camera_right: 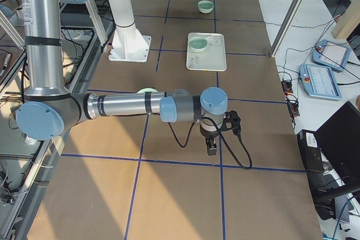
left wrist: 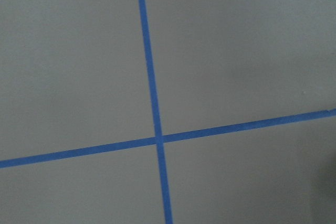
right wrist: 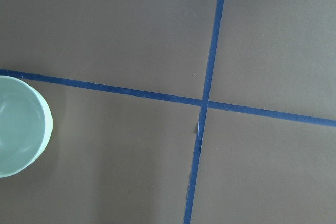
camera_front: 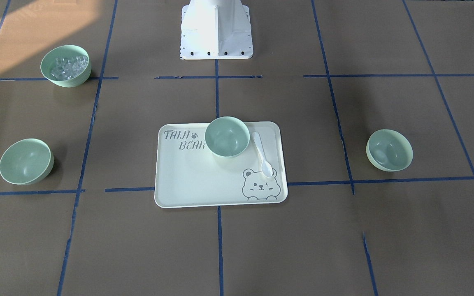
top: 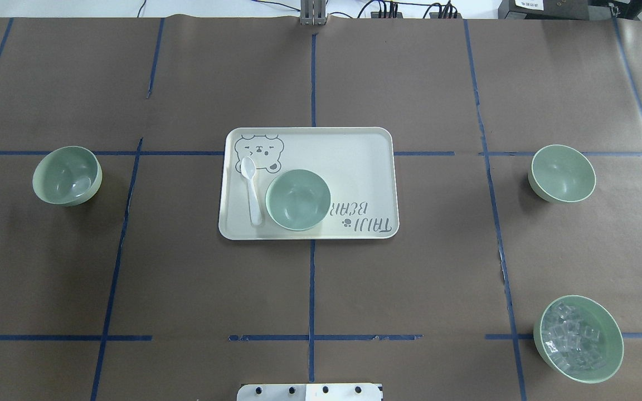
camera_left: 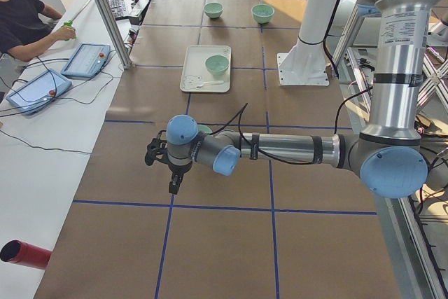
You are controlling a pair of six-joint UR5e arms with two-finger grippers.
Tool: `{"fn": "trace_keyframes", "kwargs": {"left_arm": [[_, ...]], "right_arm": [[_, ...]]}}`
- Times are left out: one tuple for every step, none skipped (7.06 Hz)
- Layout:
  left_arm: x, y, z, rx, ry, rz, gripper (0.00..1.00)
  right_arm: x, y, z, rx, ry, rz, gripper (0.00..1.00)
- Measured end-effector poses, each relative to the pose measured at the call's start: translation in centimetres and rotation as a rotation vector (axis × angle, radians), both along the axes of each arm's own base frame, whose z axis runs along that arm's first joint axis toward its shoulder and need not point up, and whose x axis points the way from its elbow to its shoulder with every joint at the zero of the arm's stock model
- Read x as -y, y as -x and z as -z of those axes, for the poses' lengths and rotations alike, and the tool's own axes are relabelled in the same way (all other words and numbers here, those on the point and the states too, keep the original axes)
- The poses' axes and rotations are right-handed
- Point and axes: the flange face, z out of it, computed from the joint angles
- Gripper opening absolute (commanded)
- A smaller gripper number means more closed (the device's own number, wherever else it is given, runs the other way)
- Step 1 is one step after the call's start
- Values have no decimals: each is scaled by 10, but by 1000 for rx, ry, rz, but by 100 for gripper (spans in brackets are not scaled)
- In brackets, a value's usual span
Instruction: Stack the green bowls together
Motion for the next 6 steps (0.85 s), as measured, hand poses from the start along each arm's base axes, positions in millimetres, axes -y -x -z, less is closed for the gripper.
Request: {"fn": "trace_keyframes", "kwargs": {"left_arm": [[-2, -25, 7, -30, 11, 12, 100], [-5, -50, 13, -60, 27, 28, 100], [-9, -72, 17, -76, 40, 47, 100], [-12, -93, 20, -74, 43, 70, 100], [-14, -110, 21, -67, 47, 85, 100], [-17, -126, 22, -58, 46, 86, 100]], "right_arm": [[4, 10, 1, 5, 11, -21, 100], [8, 26, 7, 16, 24, -58, 100], [12, 43, 13, 31, 38, -93, 100], [15, 56, 20, 46, 47, -121, 100], [19, 65, 27, 57, 56, -136, 100], [24, 76, 35, 65, 66, -144, 100]]}}
